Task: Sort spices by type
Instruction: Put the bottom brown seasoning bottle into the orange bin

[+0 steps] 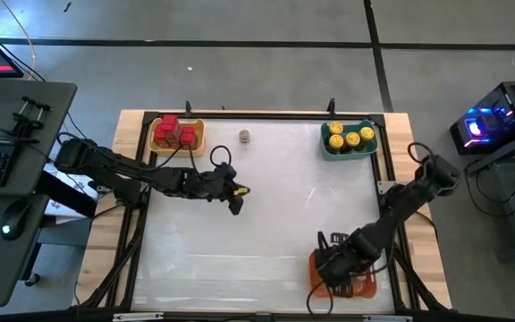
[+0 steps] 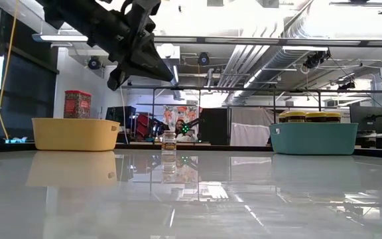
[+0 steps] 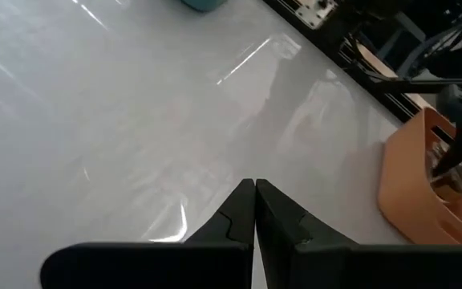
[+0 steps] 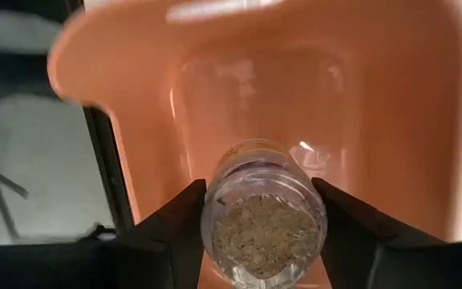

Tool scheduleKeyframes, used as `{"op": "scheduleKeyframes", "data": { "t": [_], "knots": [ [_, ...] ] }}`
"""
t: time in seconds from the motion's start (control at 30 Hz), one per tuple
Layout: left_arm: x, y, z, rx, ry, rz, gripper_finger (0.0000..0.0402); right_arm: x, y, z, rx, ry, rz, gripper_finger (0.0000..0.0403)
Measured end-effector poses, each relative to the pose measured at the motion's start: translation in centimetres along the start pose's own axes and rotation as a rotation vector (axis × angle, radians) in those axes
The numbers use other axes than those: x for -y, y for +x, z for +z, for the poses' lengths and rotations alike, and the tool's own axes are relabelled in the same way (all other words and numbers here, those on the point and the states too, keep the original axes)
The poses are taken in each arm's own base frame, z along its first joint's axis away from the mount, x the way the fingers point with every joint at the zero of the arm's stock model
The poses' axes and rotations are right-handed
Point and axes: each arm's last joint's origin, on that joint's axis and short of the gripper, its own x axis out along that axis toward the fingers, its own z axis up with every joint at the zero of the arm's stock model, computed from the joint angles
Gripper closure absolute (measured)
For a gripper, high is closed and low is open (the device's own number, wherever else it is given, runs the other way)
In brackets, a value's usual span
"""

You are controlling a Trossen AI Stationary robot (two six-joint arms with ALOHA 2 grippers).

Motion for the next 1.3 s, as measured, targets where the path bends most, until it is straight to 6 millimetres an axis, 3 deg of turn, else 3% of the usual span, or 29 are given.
{"op": "scheduleKeyframes", "data": {
  "t": [0.3,0.5,0.97,1.2,1.3],
  "knots": [
    [0.0,0.0,0.0,-0.007,0.001,-0.001,0.0401,-0.4,2.1,0.1,-0.013,-0.055,-0.045,0.0217],
    [0.0,0.0,-0.1,-0.009,0.002,-0.002,0.0401,-0.7,2.3,0.2,0.043,-0.061,-0.068,0.017],
    [0.0,0.0,-0.1,-0.026,0.002,-0.02,0.0401,-1.0,2.3,-0.2,-0.012,-0.025,-0.02,0.0162],
    [0.0,0.0,-0.1,-0.024,0.009,-0.017,0.0401,-1.1,0.1,-0.4,0.022,-0.033,-0.008,0.0163],
    [0.0,0.0,-0.1,-0.023,0.009,-0.016,0.0402,-1.3,-1.3,0.0,0.073,-0.082,0.006,0.0184]
  ]
}}
